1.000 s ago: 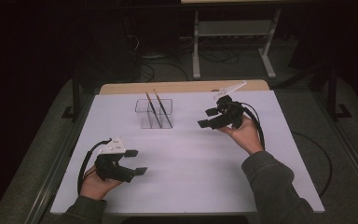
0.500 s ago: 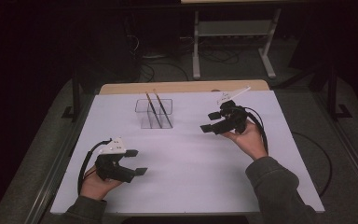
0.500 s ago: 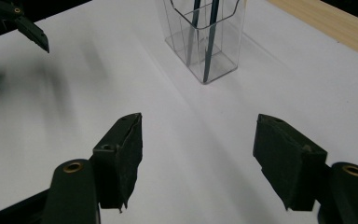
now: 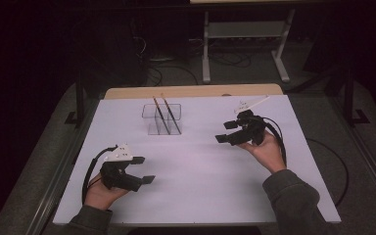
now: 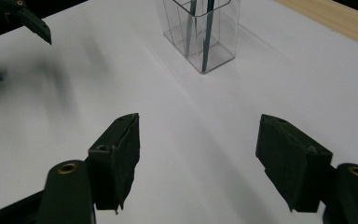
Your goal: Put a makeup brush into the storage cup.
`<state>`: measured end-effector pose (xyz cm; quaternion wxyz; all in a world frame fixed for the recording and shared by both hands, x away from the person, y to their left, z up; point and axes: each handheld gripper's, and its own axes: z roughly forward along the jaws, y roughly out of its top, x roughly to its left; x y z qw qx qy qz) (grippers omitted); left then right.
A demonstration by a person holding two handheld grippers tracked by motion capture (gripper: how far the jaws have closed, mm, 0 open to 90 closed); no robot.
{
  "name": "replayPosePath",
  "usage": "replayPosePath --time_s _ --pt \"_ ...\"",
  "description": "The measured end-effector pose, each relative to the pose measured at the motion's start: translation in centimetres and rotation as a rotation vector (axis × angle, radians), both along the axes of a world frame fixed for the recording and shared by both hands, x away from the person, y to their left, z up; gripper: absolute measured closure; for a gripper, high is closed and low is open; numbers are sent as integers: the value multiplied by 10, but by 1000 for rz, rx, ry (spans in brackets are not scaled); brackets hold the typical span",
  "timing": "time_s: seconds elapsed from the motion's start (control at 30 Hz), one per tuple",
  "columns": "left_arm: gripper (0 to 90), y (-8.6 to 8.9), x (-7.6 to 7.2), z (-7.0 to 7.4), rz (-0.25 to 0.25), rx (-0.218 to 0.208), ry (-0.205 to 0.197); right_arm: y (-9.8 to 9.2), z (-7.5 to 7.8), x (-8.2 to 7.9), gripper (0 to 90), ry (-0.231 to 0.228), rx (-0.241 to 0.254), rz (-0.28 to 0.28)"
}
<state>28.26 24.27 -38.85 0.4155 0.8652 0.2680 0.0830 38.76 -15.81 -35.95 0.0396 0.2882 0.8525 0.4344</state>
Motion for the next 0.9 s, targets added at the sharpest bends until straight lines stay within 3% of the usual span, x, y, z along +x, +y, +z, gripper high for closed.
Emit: replayPosePath --time_s 0.9 --pt "213 2 1 1 8 -1 3 -34 -15 -24 278 9 17 -44"
